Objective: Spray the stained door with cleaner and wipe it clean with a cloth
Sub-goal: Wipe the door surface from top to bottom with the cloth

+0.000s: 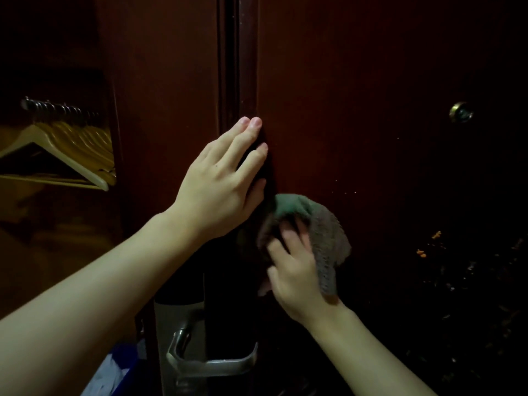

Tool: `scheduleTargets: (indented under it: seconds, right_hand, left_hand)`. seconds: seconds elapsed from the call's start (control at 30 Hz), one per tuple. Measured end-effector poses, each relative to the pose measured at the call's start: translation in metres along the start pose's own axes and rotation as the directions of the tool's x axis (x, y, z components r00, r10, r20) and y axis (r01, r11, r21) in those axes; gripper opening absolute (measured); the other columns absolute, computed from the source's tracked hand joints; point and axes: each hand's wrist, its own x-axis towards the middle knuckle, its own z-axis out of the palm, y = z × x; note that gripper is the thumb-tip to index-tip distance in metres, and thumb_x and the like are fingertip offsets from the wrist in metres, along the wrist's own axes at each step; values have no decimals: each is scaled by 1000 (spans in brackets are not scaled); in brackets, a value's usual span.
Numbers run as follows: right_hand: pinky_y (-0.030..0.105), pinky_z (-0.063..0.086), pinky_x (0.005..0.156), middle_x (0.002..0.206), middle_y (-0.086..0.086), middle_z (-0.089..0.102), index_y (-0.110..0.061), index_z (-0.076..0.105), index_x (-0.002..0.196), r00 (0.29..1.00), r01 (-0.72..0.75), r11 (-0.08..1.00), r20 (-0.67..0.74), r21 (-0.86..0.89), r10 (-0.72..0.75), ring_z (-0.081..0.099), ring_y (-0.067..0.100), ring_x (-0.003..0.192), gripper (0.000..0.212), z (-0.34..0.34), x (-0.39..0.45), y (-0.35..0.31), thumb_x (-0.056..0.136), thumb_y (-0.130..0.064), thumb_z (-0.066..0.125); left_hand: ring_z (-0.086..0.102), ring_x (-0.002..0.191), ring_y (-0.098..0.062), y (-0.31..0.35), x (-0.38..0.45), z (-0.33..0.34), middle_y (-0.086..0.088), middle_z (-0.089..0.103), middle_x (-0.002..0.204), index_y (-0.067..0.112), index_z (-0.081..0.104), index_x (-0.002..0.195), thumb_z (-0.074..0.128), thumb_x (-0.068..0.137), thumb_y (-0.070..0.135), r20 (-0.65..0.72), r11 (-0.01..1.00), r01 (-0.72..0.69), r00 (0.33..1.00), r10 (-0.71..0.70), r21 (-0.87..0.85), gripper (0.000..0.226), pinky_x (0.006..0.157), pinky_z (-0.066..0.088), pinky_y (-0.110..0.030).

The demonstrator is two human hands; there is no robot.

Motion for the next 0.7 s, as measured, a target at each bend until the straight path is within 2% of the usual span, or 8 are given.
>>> scheduleTargets:
  seconds: [0.13,0.2,0.27,0.43,0.5,0.57,0.63,0.7]
  right_hand:
    - [55,45,85,113,15,36,-9,41,96,976,-216,944,-66,-249,206,40,42,104,31,-29,-39,42,68,-24,40]
    - [69,37,86,117,17,34,-6,39,99,924,-383,862,-130,-332,361,37,45,111,33,-36,-37,43,71,-23,37]
    - [72,30,92,119,19,33,-6,39,99,897,-441,837,-185,-326,401,32,44,115,32,-32,-21,30,72,-22,39]
    - [56,43,92,121,10,36,-15,42,103,982,-187,968,-67,-164,179,36,36,118,32,-2,10,-15,82,-40,42]
    - [52,37,101,122,8,36,-15,42,103,989,-122,992,-88,-29,119,34,37,117,26,7,9,-4,86,-34,44]
    - [47,27,108,136,5,31,-21,40,122,982,-53,995,-187,-86,36,34,40,112,31,9,-9,21,92,-25,42]
    - [49,33,108,145,5,25,-19,34,134,967,-101,979,-248,-178,55,36,42,110,39,-4,-35,51,95,-23,38]
    - [61,43,93,126,16,33,-8,40,103,928,-301,932,-287,-203,237,36,42,110,24,-28,-49,66,84,-22,43]
  left_hand:
    - [33,138,-39,11,0,6,-26,40,145,-3,53,125,52,91,34,2,997,67,998,-67,37,50,107,35,-43]
    - [32,139,-40,18,1,8,-27,39,145,-3,52,124,52,90,33,-1,995,101,995,-101,18,50,108,33,-44]
    - [32,139,-41,22,1,9,-27,39,145,-3,52,123,52,88,31,-9,993,121,993,-121,8,49,107,33,-45]
    - [33,138,-40,20,-1,12,-27,40,144,-2,49,127,49,90,29,-41,992,117,992,-115,49,48,105,32,-44]
    - [33,138,-39,18,-2,13,-26,39,145,-1,46,129,47,91,30,-36,991,118,993,-116,70,49,104,33,-44]
    - [33,138,-39,19,-2,13,-25,38,147,1,44,132,46,92,31,-40,988,128,991,-124,90,50,104,35,-45]
    - [32,139,-39,23,-3,14,-25,37,148,3,42,135,47,92,31,-42,984,150,988,-147,98,52,105,34,-46]
    - [30,139,-40,30,-1,15,-25,35,148,7,41,139,49,91,33,-42,978,188,982,-185,91,54,106,33,-47]
